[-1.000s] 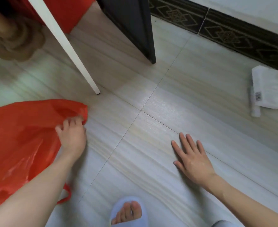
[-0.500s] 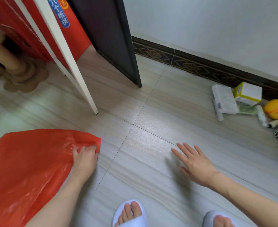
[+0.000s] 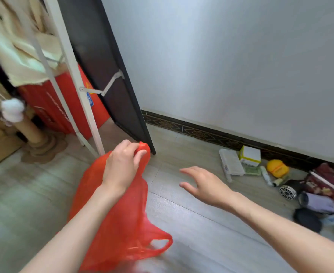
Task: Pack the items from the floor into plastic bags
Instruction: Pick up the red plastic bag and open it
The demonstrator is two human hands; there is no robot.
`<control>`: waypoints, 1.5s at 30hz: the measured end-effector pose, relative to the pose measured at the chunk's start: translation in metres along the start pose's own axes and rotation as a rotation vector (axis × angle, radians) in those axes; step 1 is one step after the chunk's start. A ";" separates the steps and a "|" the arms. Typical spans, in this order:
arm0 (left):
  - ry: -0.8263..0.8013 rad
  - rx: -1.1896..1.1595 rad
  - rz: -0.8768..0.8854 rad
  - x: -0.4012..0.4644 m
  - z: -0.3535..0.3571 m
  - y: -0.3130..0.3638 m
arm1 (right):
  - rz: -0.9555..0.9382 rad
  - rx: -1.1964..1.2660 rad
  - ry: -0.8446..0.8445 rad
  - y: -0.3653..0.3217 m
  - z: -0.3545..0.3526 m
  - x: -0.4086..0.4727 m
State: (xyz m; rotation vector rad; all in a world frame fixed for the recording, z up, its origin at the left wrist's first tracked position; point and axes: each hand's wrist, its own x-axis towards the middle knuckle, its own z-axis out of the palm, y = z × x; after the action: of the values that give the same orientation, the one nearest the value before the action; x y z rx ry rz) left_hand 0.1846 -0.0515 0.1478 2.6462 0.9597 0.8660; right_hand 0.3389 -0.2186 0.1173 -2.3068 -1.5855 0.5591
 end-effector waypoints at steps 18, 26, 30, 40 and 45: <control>0.105 -0.674 0.087 0.023 -0.160 0.163 | 0.055 0.121 0.672 -0.021 -0.146 -0.029; 0.117 -0.777 0.058 0.028 -0.152 0.167 | 0.147 0.256 0.536 -0.019 -0.111 -0.023; 0.232 -0.623 -0.067 0.042 -0.147 0.148 | 0.199 0.467 0.636 -0.023 -0.122 -0.024; 0.145 -0.584 -0.413 0.037 -0.126 0.091 | 0.354 0.705 0.717 -0.005 -0.137 -0.022; 0.115 -0.413 -0.573 0.031 -0.109 0.057 | 0.154 0.700 0.437 -0.008 -0.149 -0.038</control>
State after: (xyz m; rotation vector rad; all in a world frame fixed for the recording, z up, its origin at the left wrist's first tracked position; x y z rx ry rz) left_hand 0.1697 -0.0776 0.2709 1.8519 1.3054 0.9454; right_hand 0.3900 -0.2538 0.2579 -1.8438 -0.8354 0.4944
